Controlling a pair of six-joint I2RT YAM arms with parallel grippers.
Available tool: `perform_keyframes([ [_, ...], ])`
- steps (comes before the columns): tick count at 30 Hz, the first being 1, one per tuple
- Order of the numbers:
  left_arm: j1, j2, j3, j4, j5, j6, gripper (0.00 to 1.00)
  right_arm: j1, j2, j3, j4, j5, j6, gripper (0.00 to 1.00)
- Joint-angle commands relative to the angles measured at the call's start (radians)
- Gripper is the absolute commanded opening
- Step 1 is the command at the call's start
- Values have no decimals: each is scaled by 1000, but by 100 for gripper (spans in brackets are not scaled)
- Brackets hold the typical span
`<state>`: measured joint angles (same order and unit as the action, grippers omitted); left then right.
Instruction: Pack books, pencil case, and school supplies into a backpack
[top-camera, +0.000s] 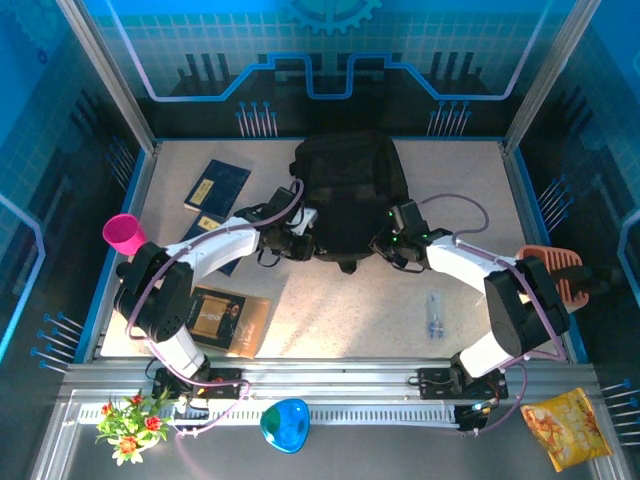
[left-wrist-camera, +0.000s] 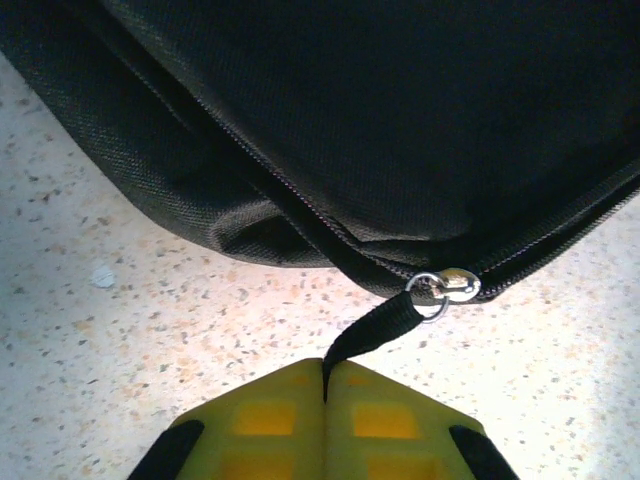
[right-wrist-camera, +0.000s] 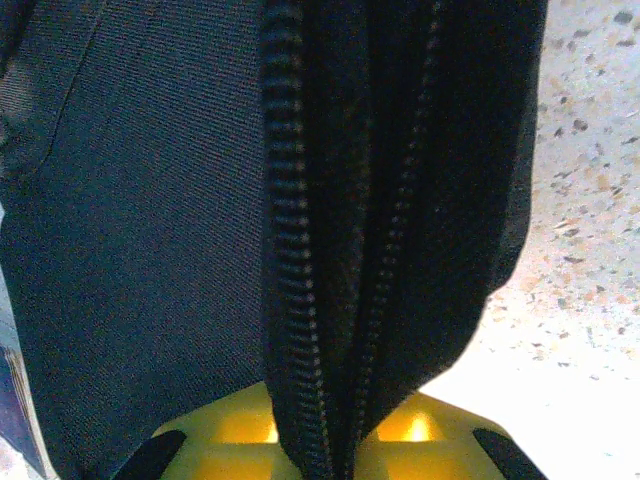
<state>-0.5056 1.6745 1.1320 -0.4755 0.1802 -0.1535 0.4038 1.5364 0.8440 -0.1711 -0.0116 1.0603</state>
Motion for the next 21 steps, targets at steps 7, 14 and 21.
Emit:
perform_keyframes([
  [7,-69,-105,95,-24,118,58,0,-66,-55,30,-57,37,-116,13],
  [14,-108,-66,110,-7,55,52,0,-84,-48,30,-91,64,-112,14],
  [21,-83,-1,14,-16,-66,22,0,-126,-20,30,-137,108,-154,13],
])
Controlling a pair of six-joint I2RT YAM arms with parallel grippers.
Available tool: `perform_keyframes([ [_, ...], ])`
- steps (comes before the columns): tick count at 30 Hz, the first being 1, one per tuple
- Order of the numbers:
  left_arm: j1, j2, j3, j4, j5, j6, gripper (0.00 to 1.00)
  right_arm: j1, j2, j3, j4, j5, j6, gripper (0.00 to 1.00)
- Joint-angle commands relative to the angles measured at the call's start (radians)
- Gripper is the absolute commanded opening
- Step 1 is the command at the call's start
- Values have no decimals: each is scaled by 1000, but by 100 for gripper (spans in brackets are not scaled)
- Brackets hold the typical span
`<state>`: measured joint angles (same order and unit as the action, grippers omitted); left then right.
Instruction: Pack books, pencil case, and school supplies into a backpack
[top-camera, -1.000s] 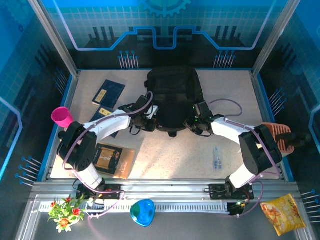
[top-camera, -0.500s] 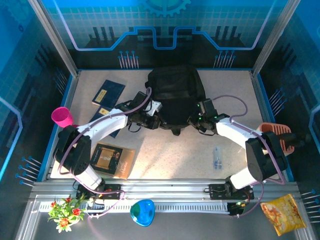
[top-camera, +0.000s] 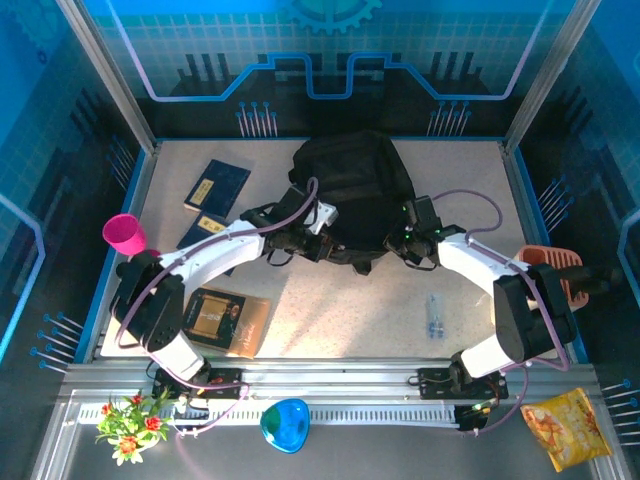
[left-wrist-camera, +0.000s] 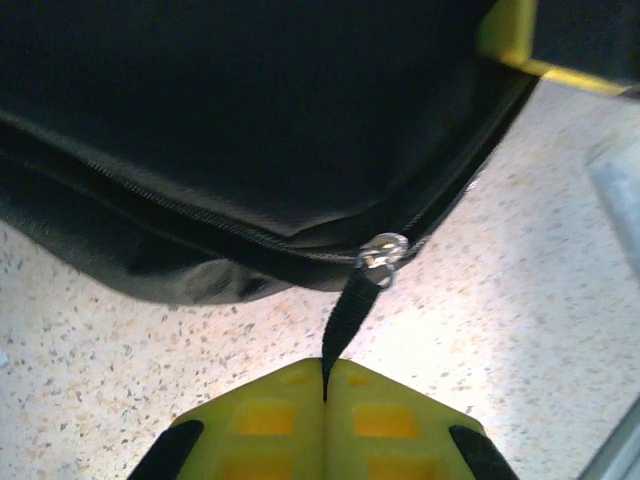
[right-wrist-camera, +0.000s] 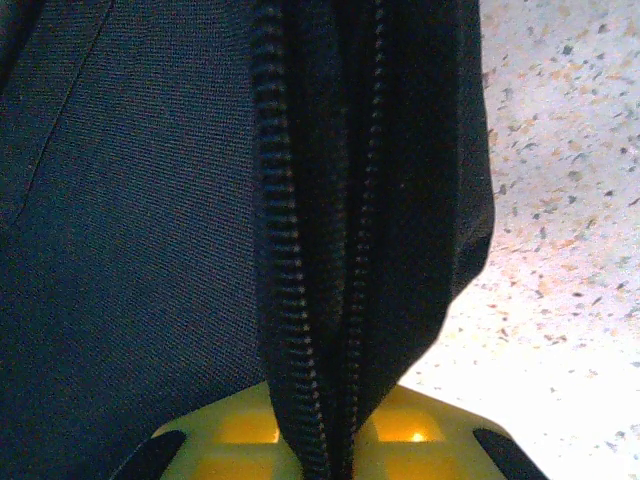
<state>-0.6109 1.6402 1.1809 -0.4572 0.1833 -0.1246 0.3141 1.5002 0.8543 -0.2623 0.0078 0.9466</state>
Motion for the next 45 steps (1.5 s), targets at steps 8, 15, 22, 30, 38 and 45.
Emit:
perform_keyframes([
  [8,18,97,-8,30,68,-45,0,-7,-33,18,-31,-17,64,48],
  [15,15,105,-16,56,91,-54,0,134,-105,53,-146,22,277,66],
  [22,13,98,-46,86,102,-72,0,211,-47,98,-159,23,446,65],
  [30,12,92,-62,92,102,-75,0,252,15,137,-179,21,566,67],
  [38,12,93,-64,95,102,-81,0,277,38,163,-219,61,618,71],
  [45,12,89,-60,88,92,-85,0,273,147,238,-175,28,588,60],
])
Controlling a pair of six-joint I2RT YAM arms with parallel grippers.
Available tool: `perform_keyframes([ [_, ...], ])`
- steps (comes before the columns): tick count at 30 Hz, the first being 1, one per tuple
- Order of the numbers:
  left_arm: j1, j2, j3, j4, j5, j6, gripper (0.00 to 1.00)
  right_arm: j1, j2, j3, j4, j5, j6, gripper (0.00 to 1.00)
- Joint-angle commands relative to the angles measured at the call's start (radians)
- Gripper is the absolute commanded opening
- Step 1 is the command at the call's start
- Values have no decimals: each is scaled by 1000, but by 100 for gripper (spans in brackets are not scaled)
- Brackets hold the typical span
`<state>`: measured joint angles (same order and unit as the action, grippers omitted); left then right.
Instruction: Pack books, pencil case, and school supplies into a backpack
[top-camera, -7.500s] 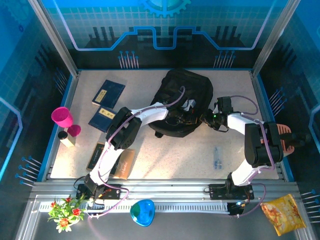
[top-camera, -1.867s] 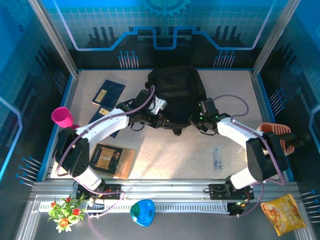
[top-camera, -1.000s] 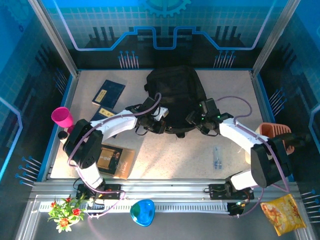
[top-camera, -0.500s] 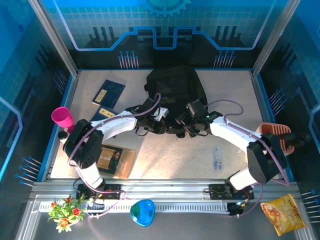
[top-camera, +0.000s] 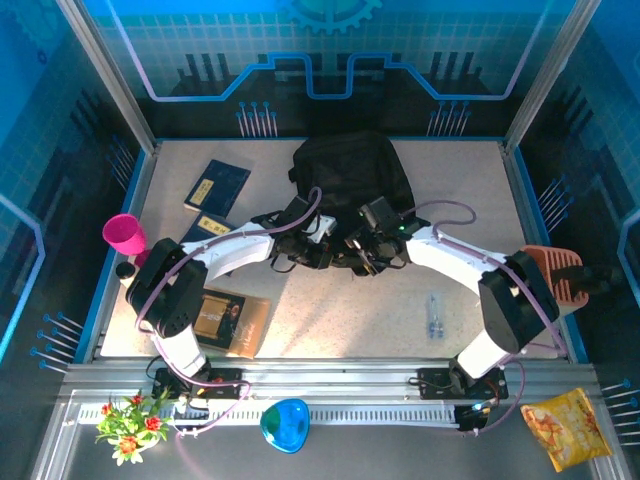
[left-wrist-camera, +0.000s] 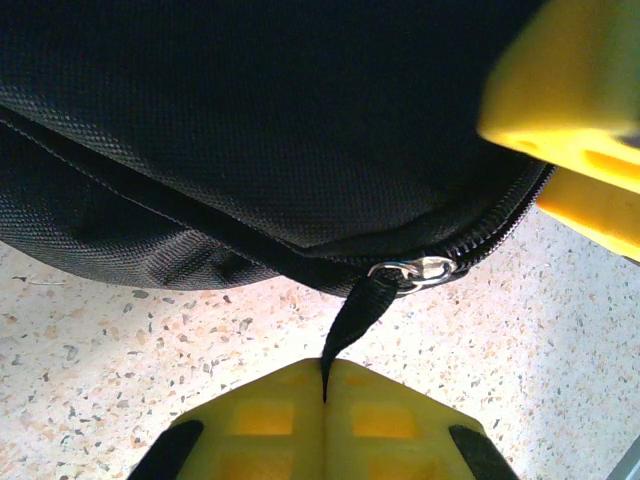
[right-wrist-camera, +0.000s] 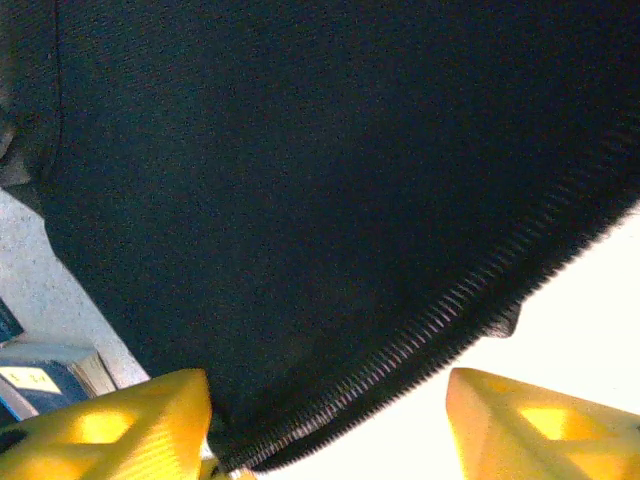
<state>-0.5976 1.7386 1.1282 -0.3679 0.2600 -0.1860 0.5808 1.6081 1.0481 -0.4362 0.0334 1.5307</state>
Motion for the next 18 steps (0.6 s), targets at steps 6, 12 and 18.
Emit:
perform_keyframes([
  [6,-1,-24,-19,-6,5,-25,0,4,77,53,27,-20,-12,42],
  [12,1,-51,-44,-1,-53,-43,0,-1,36,6,42,5,-18,19],
  [18,24,-74,-95,17,-131,-80,0,-21,-31,-51,54,54,-24,5],
])
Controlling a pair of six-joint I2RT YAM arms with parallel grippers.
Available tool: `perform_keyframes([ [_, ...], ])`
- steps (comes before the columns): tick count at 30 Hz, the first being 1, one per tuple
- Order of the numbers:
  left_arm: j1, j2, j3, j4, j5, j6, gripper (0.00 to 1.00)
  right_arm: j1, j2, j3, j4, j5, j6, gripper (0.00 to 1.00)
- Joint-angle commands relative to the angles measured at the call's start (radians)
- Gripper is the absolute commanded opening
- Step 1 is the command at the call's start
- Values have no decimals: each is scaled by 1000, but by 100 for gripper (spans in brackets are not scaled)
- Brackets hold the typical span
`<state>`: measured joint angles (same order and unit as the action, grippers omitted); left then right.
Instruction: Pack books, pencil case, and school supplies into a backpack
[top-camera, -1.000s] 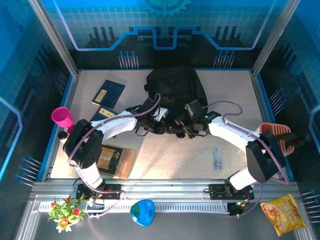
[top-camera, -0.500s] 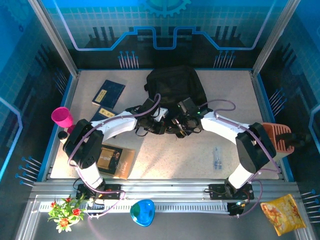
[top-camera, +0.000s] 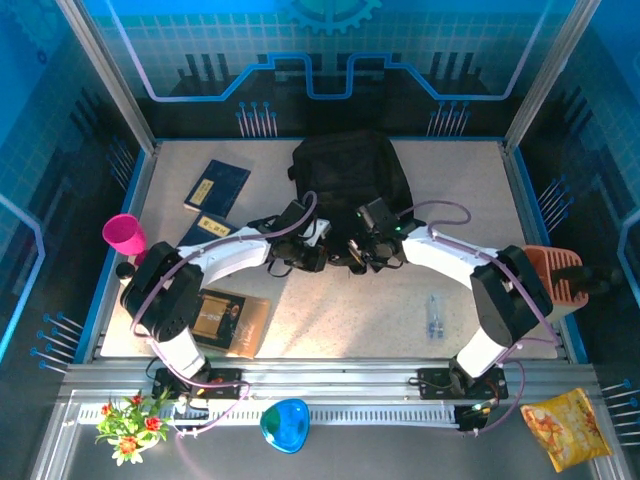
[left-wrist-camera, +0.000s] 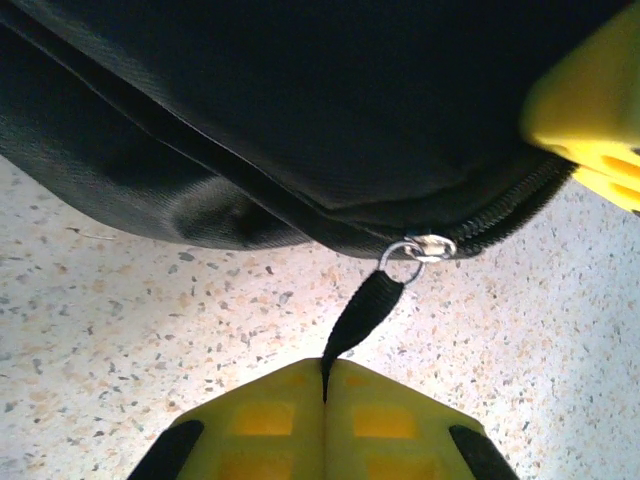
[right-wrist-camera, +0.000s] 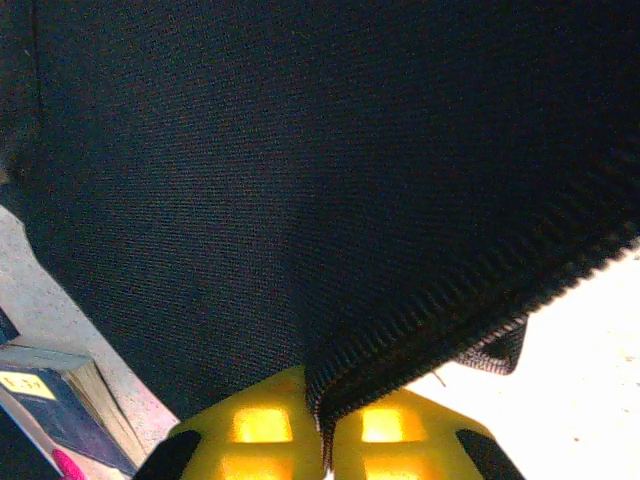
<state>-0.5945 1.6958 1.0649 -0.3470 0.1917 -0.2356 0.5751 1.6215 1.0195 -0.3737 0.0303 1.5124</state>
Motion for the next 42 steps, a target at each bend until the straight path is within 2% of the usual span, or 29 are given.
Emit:
perform_keyframes([
  [1,26,-30,-35,-3,-64,-37,0,-16,-48,-22,-14,63,-7,4],
  [7,41,-9,-33,-6,-91,-46,0,-15,-67,-33,-7,66,-23,1],
  [12,53,13,-9,-44,-177,-31,0,-14,-112,-49,2,89,-45,0],
  [20,120,34,33,-45,-221,11,0,-14,-182,-67,-39,149,-58,1],
  [22,131,42,48,-50,-195,22,0,-15,-189,-74,-45,154,-56,1],
  [27,130,-2,21,-6,18,81,0,-23,-182,-82,-30,134,-64,1],
  [35,99,-133,-23,48,256,104,0,-21,-131,-69,3,79,-89,3],
  [39,58,-137,-43,53,267,115,0,-21,-120,-61,13,65,-100,6],
  [42,55,-114,-80,49,214,75,0,-24,-126,-65,5,73,-98,6],
])
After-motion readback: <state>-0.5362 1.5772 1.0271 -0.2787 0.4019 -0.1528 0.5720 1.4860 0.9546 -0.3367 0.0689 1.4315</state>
